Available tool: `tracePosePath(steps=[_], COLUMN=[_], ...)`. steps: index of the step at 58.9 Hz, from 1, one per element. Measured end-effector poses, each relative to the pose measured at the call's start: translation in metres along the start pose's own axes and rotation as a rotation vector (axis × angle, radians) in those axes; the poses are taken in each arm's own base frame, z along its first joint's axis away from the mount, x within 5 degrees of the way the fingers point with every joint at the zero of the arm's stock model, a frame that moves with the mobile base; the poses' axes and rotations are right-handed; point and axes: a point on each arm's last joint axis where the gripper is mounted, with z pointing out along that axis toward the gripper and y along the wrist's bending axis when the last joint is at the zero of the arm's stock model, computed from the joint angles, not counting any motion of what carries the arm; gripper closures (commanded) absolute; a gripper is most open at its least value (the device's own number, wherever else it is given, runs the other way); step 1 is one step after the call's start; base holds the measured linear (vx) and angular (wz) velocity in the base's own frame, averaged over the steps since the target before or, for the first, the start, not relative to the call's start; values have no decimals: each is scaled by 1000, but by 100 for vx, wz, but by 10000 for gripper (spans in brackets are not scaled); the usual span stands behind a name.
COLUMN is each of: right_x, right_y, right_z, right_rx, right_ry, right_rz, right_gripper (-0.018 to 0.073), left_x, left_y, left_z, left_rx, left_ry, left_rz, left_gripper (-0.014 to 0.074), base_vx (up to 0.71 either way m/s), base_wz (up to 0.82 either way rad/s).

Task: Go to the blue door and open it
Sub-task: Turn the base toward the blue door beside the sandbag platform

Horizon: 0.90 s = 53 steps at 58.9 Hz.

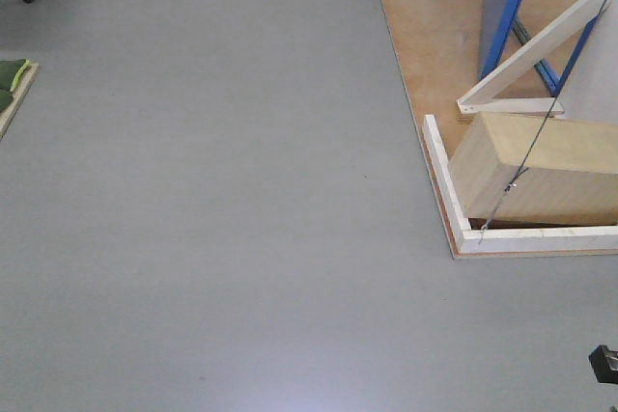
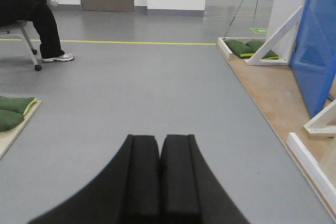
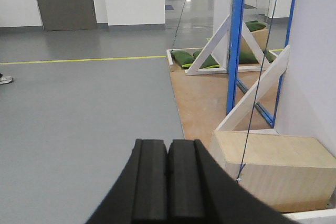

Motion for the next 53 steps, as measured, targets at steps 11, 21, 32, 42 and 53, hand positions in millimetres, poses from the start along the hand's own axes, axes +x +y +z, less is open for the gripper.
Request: tracePosePath(steps=[11,21,32,42,53], right_x=[0,0,0,0,0], right_y=[0,0,0,0,0], right_z=[0,0,0,0,0], right_rx=[0,0,0,0,0], right_ry=[0,0,0,0,0], right_rz=[0,0,0,0,0], right_gripper=[561,561,561,561,561], left_x=[0,0,0,0,0], left_y=[0,0,0,0,0], left_z=[0,0,0,0,0], left_rx=[0,0,0,0,0], left_ry=[0,0,0,0,0], left_rz=[0,0,0,0,0], left_gripper=[524,524,524,524,524], base_vx=[51,51,51,49,49], base_wz=[3,2,-1,-9,-12])
